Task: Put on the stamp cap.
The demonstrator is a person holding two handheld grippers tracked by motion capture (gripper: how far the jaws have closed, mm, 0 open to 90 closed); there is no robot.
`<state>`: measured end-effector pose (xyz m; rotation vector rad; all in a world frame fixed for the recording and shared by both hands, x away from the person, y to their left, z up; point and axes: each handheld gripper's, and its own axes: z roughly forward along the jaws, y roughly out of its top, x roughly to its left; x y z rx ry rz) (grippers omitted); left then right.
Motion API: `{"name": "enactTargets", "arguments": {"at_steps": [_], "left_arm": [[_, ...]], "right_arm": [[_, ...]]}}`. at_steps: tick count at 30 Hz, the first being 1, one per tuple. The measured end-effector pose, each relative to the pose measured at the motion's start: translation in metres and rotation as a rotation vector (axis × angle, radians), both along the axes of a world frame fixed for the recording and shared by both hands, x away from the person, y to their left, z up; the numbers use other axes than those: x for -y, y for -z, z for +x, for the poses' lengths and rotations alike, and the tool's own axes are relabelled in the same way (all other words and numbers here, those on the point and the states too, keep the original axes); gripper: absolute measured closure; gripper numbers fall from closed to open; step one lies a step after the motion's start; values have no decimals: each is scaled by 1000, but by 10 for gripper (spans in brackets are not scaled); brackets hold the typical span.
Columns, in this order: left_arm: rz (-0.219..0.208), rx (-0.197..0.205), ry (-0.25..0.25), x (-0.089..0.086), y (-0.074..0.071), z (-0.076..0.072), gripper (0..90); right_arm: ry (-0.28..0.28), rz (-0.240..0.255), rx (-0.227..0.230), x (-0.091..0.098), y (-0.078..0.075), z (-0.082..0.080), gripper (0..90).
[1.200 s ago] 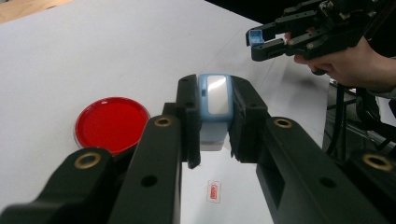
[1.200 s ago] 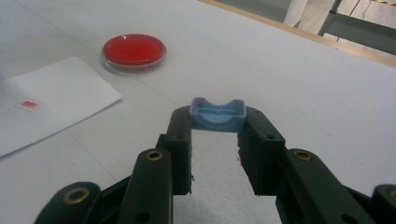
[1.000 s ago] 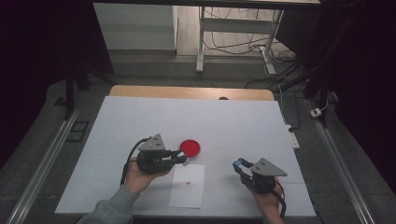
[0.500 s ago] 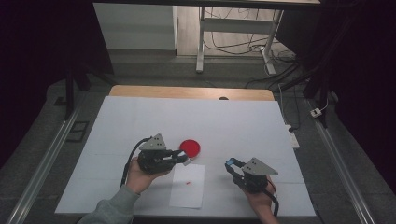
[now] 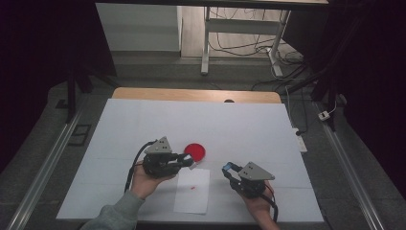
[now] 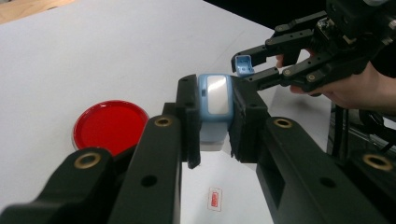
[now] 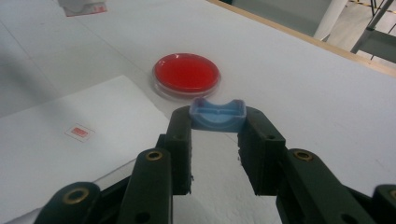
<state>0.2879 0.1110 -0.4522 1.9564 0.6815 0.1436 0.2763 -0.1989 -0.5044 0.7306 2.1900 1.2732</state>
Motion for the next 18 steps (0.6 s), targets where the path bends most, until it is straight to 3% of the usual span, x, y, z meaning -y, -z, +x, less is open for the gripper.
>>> {"name": "enactTargets", "arguments": {"at_steps": [18], "left_arm": [[-1, 8, -4, 4, 0, 1, 756]], "right_arm": [[-36, -11, -1, -21, 3, -2, 650]]}}
